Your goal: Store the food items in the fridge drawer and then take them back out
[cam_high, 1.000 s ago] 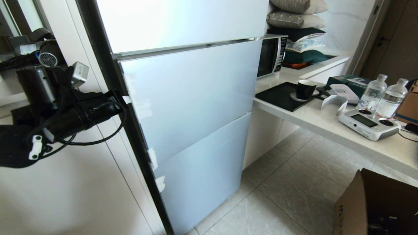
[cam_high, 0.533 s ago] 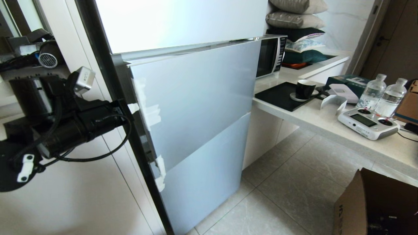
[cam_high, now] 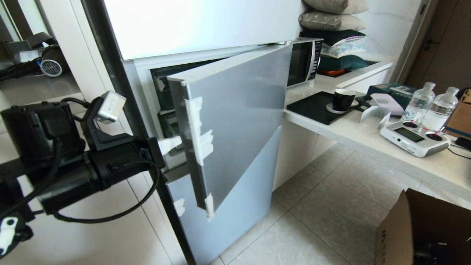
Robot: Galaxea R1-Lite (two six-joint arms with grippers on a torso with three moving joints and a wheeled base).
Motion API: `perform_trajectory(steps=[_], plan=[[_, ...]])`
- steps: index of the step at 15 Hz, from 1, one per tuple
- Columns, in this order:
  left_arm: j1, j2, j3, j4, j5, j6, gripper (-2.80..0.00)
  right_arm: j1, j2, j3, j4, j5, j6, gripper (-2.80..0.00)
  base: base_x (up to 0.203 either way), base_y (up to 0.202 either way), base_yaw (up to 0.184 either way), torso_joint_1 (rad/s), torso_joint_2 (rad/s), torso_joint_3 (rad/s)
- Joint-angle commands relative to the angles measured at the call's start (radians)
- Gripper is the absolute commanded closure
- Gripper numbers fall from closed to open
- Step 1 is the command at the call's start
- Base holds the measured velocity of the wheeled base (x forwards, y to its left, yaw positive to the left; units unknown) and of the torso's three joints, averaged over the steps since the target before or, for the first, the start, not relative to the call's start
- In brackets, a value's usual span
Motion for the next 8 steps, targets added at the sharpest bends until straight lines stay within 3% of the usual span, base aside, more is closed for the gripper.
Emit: perform_trajectory(steps=[1, 5, 8], plan=[[-0.038, -0.042, 0.024, -0.005, 0.002, 0.002, 0.00, 0.000, 0.000, 0.000, 0.000, 0.000, -0.001, 0.00, 0.000, 0.000, 0.000, 0.000, 0.00, 0.000], [-0.074, -0.090, 0.041, -0.005, 0.010, 0.011, 0.00, 0.000, 0.000, 0.000, 0.000, 0.000, -0.001, 0.00, 0.000, 0.000, 0.000, 0.000, 0.00, 0.000], [-0.071, -0.232, 0.052, 0.005, 0.105, 0.077, 0.00, 0.000, 0.000, 0.000, 0.000, 0.000, -0.001, 0.00, 0.000, 0.000, 0.000, 0.000, 0.00, 0.000]])
